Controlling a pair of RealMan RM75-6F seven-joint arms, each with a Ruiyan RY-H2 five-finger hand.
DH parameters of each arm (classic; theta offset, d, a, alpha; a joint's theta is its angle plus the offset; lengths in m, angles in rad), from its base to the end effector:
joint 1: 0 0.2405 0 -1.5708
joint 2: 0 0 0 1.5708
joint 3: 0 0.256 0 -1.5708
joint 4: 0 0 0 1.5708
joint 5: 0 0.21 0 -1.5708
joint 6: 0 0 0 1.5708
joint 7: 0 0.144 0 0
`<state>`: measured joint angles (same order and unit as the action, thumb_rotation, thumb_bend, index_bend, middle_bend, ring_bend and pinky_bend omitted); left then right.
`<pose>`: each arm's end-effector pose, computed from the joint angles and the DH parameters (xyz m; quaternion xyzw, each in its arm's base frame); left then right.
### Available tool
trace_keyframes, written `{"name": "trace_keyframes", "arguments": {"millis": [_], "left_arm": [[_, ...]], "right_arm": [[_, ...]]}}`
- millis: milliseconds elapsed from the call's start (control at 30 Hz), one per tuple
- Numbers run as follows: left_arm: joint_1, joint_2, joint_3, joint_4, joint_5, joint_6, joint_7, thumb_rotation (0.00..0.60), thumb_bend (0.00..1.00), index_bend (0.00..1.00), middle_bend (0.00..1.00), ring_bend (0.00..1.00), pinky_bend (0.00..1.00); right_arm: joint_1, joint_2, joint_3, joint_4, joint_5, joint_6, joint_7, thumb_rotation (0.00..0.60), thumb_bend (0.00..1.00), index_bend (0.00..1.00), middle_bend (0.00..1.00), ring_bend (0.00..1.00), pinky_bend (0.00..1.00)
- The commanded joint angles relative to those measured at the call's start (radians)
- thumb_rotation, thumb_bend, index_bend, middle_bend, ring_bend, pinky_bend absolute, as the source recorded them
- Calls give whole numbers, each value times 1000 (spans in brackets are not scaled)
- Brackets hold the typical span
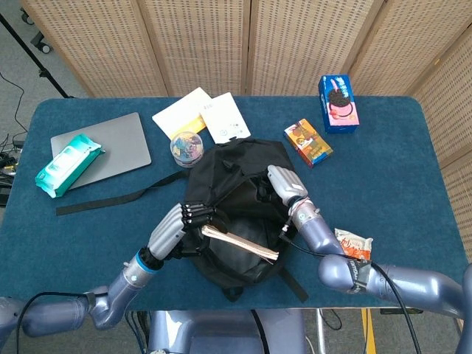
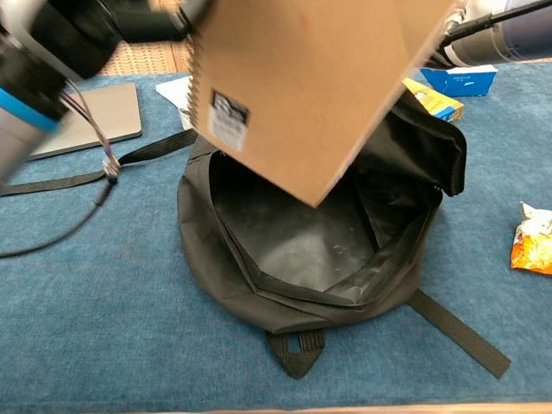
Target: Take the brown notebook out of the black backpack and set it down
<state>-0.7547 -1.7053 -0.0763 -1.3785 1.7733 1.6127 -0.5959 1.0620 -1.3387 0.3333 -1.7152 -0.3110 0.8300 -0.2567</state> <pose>-0.0664 0.2769 0.0121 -0.5626 -0.3626 -0.7421 0.0359 -0.0625 -0.3892 0.0297 0.6095 -0.6142 0.3753 0.3322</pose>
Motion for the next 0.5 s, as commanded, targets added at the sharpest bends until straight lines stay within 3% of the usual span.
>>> {"name": "trace_keyframes", "arguments": {"millis": [33, 133, 300, 500], "left_arm": [[39, 93, -39, -104, -58, 22, -30, 600, 682, 821, 448, 522, 556], [81, 182, -49, -223, -159, -17, -52, 600, 682, 821, 448, 522, 556], [151, 296, -53, -324, -305, -74, -111, 600, 683, 821, 448, 522, 556], [236, 396, -92, -364, -627, -235, -189, 600, 689, 828, 448, 521, 559]], "right_arm": [[-2, 0, -13, -4, -10, -1, -2, 600, 724, 680, 665, 716, 710], [-9, -2, -32, -17, -37, 0, -3, 600, 724, 681, 665, 716, 710], [-27, -5, -67, -46, -105, 7, -5, 600, 724, 682, 667, 716, 710], [-72, -22, -126, -91, -244, 29, -1, 600, 724, 683, 668, 717, 710]]}}
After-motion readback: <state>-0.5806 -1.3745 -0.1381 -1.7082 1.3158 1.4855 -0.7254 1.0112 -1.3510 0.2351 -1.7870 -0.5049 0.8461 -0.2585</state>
